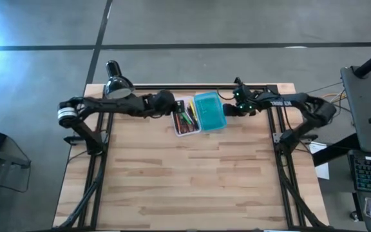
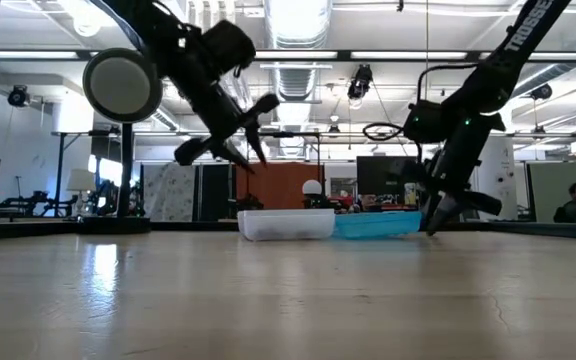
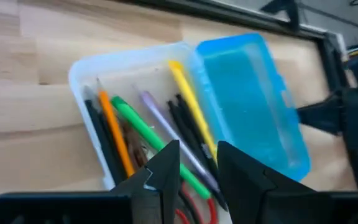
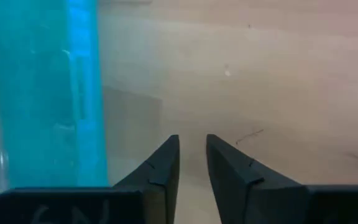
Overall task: Pick & place school supplies into a supply box
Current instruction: Close the blue supply box
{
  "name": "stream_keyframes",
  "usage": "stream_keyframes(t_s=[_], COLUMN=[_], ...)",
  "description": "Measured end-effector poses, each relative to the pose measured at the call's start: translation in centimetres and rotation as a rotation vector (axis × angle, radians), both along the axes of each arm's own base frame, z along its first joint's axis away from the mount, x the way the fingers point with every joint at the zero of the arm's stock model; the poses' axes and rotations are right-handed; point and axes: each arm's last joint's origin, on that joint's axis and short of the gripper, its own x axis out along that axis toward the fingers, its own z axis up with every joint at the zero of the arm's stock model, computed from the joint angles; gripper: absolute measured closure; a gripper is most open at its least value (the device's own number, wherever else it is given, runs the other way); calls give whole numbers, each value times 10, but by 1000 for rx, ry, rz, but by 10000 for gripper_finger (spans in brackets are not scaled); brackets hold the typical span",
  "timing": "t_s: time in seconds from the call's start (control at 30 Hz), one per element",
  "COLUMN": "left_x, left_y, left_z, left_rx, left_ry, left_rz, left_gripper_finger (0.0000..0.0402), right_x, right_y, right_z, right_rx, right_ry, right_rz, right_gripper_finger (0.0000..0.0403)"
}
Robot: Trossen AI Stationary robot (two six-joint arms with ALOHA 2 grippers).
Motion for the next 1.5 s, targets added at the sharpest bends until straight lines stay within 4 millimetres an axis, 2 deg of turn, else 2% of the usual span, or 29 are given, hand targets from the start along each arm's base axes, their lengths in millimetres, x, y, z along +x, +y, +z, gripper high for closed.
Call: stream_keyframes(t_s=[0.13,0.3,0.53,0.67,0.9,1.03,1.37,1.5], left_x=[5,20,40,52,73,82,84,85], left_y=[8,11,18,22,30,33,34,34], left_z=[-13,-16,-33,-44,-41,-35,-55,-57], left_rx=[-45,-70,-108,-112,-83,-62,-108,-108], left_ry=[-4,-76,-16,91,189,217,292,291], left_rz=[-29,-85,-129,-165,-239,-273,-311,-311], left_gripper_finger=[310,310,310,310,310,310,310,310], right_x=[3,1,-13,-13,-4,2,14,15], right_y=[-3,-7,-20,-21,-18,-19,-24,-24], right_z=[-8,-10,-8,-8,-15,-11,-4,-3], right_rx=[28,52,93,89,131,123,102,114], right_ry=[-18,-48,-139,-151,-172,-194,-224,-236], right_rz=[17,9,-35,8,58,77,115,113], right_gripper_finger=[335,335,335,335,335,335,335,335])
